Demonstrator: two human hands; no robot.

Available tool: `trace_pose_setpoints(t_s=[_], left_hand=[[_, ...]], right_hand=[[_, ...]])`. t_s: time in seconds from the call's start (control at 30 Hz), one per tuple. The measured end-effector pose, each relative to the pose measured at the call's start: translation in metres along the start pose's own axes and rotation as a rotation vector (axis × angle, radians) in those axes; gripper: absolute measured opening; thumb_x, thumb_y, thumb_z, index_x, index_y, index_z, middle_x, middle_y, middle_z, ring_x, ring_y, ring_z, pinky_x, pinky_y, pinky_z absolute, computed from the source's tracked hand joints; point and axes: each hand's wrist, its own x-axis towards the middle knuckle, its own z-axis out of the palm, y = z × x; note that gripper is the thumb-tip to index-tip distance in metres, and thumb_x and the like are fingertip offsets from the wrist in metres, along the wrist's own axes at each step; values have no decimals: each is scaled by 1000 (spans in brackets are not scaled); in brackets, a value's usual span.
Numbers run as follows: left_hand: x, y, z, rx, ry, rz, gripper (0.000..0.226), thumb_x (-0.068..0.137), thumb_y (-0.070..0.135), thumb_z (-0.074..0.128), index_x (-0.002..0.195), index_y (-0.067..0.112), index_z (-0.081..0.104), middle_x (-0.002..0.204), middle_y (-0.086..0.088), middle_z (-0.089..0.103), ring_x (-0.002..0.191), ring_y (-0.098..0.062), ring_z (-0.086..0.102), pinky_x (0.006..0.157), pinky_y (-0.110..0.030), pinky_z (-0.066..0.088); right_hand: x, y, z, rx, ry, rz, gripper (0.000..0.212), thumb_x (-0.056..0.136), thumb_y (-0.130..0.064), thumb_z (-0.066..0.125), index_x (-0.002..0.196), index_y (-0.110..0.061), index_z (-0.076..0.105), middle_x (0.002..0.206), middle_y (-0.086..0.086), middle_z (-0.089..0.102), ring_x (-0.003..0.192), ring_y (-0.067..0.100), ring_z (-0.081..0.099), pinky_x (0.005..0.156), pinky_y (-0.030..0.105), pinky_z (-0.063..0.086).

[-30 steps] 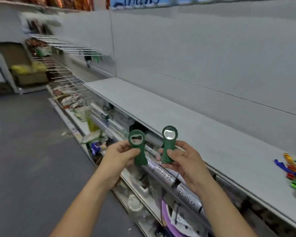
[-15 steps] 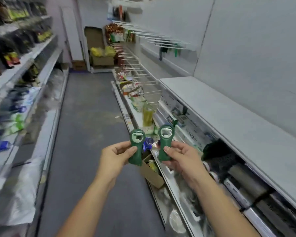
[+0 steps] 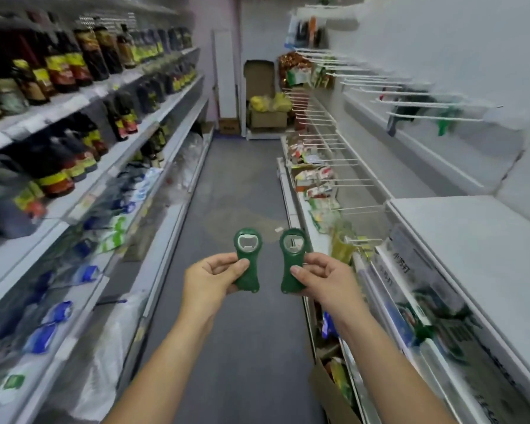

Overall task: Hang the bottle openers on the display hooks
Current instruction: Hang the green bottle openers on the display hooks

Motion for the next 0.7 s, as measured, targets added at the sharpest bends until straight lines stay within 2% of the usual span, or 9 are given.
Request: trace_pose_setpoints(t_s=[0.13, 0.23, 0.37, 0.47, 0.53, 0.7], left_hand=[[77, 7, 8, -1, -17, -5, 20, 81, -6, 74, 101, -2, 70, 85, -16, 76, 65, -14, 73, 56, -25, 60], [146, 6, 16, 28, -81, -16, 26, 81, -5, 75, 106, 0, 70, 94, -20, 76, 75, -20, 74, 63, -27, 61], [244, 9, 35, 41, -140, -19, 26, 80, -3, 76, 105, 3, 71, 93, -15, 77, 77, -19, 73, 65, -27, 61], [308, 15, 57, 70, -186, -27, 23, 81, 0, 77, 102, 8, 73, 91, -12, 77, 79, -19, 73, 75, -34, 62], [349, 19, 77, 81, -221, -38, 23, 80, 2, 78, 101, 9, 74, 90, -10, 78, 80, -18, 73, 78, -36, 61], [428, 24, 131, 86, -344, -52, 20, 81, -1, 76, 98, 9, 73, 86, -8, 77, 70, -11, 72, 62, -24, 60]], right_hand=[[81, 1, 11, 6, -5, 8, 15, 87, 7, 68, 94, -6, 67, 79, 9, 76, 73, 20, 75, 66, 35, 63], [145, 2, 19, 11, 24, 12, 17, 88, 8, 66, 100, -5, 67, 87, 12, 77, 79, 25, 75, 70, 40, 63], [228, -6, 29, 14, 102, 13, 18, 88, 9, 66, 104, 2, 67, 91, 20, 75, 83, 29, 74, 71, 38, 63], [284, -16, 30, -11, 159, -1, 16, 88, 8, 66, 104, 4, 66, 87, 15, 76, 80, 26, 73, 70, 35, 63], [320, -24, 28, -7, 196, -10, 16, 88, 8, 65, 104, 4, 67, 86, 14, 77, 79, 26, 74, 75, 40, 63], [395, -28, 9, 38, 315, 7, 20, 86, 8, 68, 105, 1, 67, 83, 13, 77, 70, 20, 73, 63, 30, 61]])
